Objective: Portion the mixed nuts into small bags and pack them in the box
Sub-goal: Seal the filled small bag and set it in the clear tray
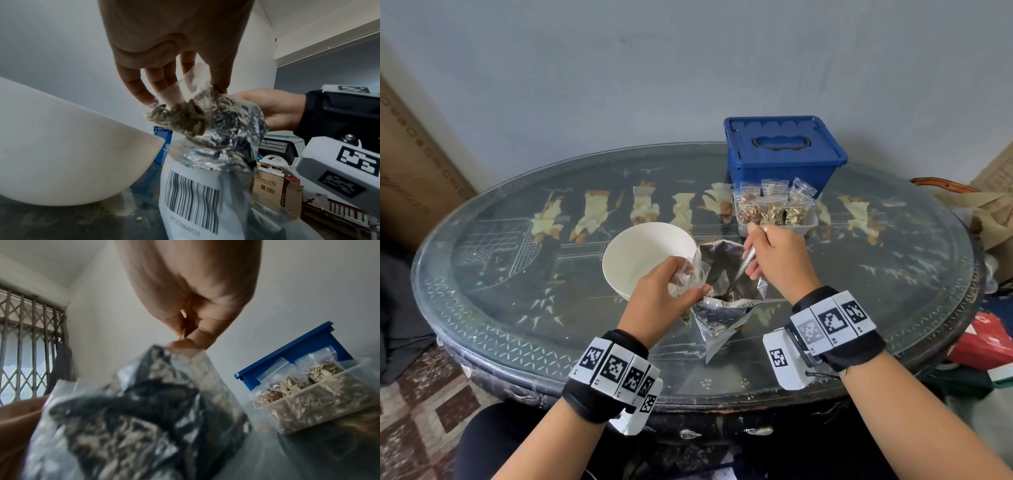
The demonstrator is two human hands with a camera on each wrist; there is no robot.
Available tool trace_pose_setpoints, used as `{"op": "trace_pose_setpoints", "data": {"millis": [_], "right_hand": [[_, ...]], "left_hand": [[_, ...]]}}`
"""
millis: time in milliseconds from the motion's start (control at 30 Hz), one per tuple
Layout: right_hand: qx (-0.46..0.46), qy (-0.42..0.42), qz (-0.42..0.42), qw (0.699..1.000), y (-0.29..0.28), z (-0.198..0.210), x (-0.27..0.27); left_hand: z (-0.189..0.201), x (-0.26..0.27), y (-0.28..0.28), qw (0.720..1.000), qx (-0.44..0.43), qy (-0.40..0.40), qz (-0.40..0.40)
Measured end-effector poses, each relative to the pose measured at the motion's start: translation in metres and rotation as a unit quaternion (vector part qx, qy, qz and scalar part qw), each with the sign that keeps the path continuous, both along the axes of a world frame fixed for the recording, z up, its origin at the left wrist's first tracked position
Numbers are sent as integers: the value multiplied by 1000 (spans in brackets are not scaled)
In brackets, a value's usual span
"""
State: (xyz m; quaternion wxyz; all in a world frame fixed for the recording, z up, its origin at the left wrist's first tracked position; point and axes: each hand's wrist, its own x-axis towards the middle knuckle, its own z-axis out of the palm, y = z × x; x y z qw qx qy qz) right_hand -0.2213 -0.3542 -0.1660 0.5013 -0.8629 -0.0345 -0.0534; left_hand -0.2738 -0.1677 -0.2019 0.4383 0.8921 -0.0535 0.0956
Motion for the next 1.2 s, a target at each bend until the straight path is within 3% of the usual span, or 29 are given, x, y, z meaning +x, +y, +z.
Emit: {"op": "trace_pose_setpoints", "data": {"millis": [300,500,833,1200], "right_hand": [[104,41,-84,990,-22,2,13],[141,17,-121,982,-33,7,15],[233,-47,-175,956,-45,29,7],[268,-52,-150,950,-34,39,5]], "left_hand": [[5,2,3,1000,-6,19,-6],[16,8,8,1000,6,13,-14],[34,20,10,978,195,59,-46],[45,27,-8,969,233,17,-85]]}}
